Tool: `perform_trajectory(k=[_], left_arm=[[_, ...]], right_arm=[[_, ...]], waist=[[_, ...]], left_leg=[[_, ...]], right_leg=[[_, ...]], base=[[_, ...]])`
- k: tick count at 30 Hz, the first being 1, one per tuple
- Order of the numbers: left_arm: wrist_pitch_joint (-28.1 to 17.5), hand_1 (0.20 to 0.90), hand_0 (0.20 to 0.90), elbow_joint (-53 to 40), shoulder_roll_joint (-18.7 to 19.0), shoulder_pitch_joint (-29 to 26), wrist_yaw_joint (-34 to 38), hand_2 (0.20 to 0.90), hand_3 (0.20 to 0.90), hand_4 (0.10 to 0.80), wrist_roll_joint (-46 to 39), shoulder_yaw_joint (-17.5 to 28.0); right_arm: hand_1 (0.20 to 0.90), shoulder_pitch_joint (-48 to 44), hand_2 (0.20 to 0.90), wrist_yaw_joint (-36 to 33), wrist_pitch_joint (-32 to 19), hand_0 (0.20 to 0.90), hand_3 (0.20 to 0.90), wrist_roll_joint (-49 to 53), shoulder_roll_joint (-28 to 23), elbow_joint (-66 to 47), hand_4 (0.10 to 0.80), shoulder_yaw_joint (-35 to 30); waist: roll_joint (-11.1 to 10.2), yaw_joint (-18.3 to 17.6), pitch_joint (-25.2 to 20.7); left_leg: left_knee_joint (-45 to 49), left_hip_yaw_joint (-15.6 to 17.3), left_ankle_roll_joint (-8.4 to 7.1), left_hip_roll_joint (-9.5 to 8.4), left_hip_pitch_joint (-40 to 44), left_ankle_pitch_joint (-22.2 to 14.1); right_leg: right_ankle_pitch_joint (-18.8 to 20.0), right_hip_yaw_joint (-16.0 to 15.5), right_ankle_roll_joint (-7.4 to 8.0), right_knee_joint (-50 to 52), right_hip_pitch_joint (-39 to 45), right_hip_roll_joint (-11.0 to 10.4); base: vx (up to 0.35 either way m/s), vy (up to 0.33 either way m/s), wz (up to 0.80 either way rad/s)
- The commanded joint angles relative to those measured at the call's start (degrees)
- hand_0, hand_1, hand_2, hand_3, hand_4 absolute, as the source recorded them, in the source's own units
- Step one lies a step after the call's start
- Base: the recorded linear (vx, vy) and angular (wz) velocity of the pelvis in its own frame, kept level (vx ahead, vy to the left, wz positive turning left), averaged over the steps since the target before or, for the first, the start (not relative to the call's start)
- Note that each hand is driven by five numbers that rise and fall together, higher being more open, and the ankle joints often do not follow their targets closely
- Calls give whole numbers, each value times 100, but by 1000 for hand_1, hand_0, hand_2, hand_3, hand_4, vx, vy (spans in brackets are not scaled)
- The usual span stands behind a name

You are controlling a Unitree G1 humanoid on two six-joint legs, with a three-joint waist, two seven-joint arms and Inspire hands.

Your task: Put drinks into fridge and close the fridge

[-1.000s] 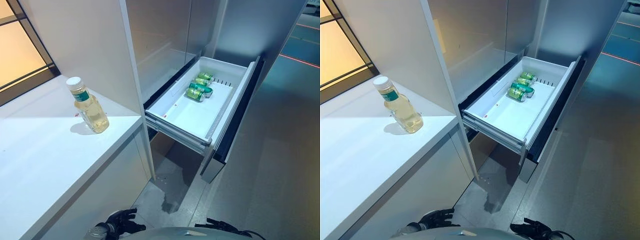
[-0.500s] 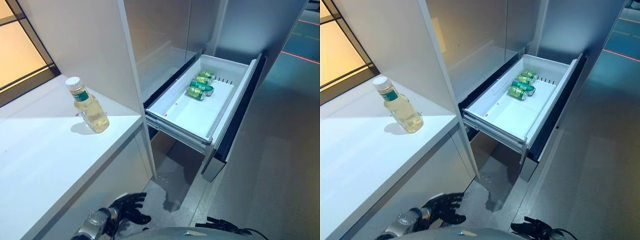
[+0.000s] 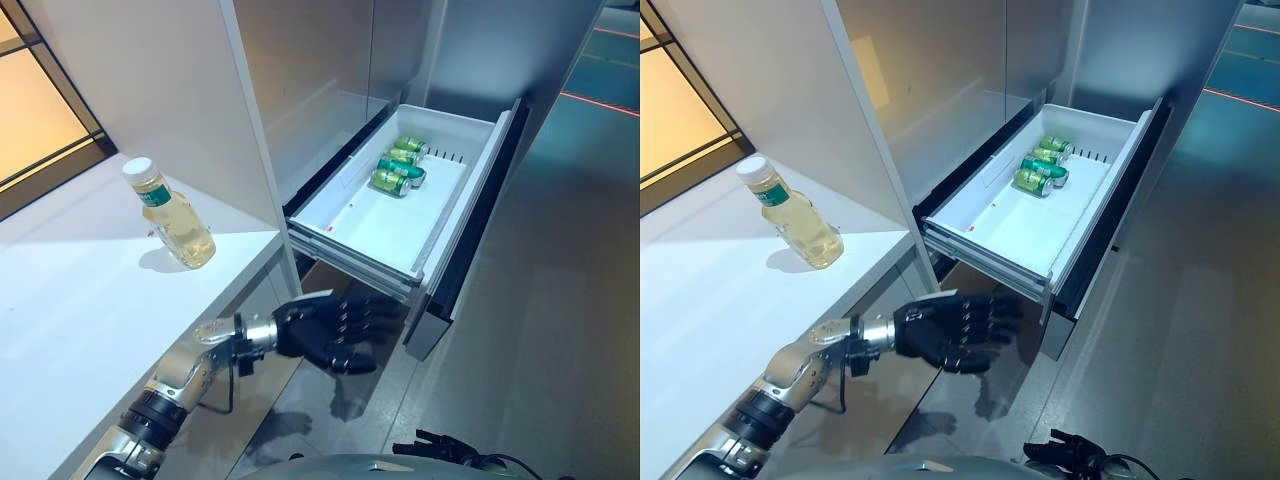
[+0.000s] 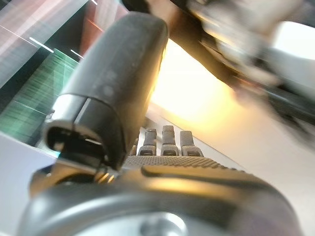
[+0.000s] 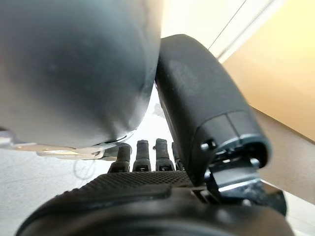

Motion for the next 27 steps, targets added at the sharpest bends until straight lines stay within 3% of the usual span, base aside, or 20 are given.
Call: perform_trajectory(k=[1, 3, 5, 7, 12, 14, 15, 18, 27], left_arm=[[-1645, 900, 900, -643, -192, -733, 446, 900, 900, 800, -1397, 745], [-2145, 900, 900, -843, -194, -813, 754, 900, 900, 800, -1457, 874], [-2979, 900, 900, -1062, -141, -968, 1429, 900, 900, 800, -1356, 1118], [-4134, 900, 900, -1251, 19, -1175, 2492, 900, 900, 800, -571, 1556], [-4959, 900, 900, -1483, 305, -1407, 3808, 900, 900, 800, 807, 2098], [-5066, 900, 900, -1546, 400, -1464, 4532, 900, 900, 800, 1628, 2206], [-5026, 900, 900, -1501, 564, -1522, 5301, 900, 900, 800, 2388, 2388], [-4704, 900, 900, -1378, 848, -1577, 6303, 900, 900, 800, 3387, 2614], [-3952, 900, 900, -894, 1276, -1367, 6744, 900, 900, 800, 3563, 2690]], right_arm=[[900, -54, 900, 13, -204, 900, 900, -70, 32, 310, 800, 132], [900, -27, 900, -9, -221, 900, 900, -42, 69, 320, 800, 168], [900, 41, 900, -69, -257, 900, 900, -3, 146, 306, 800, 231], [900, 119, 900, -117, -312, 900, 900, 6, 223, 332, 800, 288], [900, 129, 900, -120, -347, 900, 900, 26, 265, 432, 800, 365], [900, 110, 900, -127, -334, 900, 900, 20, 276, 451, 800, 385], [900, 101, 900, -133, -319, 900, 900, 28, 276, 452, 800, 416], [900, 73, 900, -154, -281, 900, 900, 39, 294, 440, 800, 480], [900, -32, 900, -132, -113, 900, 900, -15, 262, 342, 800, 524]], waist=[[37, 53, -136], [17, 62, -160], [-14, 74, -196], [-53, 103, -251], [-101, 183, -319], [-113, 205, -329], [-121, 247, -349], [-146, 303, -378], [-172, 421, -333]], left_leg=[[68, 168, 472, -436, 27, -701], [63, 142, 469, -438, 49, -710], [63, 120, 465, -438, 68, -715], [65, 96, 465, -442, 83, -722], [52, 42, 444, -443, 77, -707], [49, 23, 434, -441, 69, -699], [40, 14, 430, -436, 63, -694], [39, -7, 411, -426, 36, -679], [50, -26, 371, -390, -11, -631]], right_leg=[[-243, -45, 112, 412, -325, 256], [-261, -59, 102, 405, -295, 263], [-290, -93, 92, 409, -265, 266], [-338, -137, 67, 420, -243, 276], [-400, -197, 24, 421, -217, 301], [-422, -222, 10, 427, -211, 304], [-441, -249, -4, 429, -209, 310], [-485, -299, -32, 448, -213, 314], [-561, -391, -74, 542, -227, 317]], base=[[0, 0, 0], [0, 0, 0], [27, -25, 5], [18, -21, 4], [4, -4, 3], [9, -2, 6], [4, -3, 5], [2, -4, 11], [8, 9, 10]])
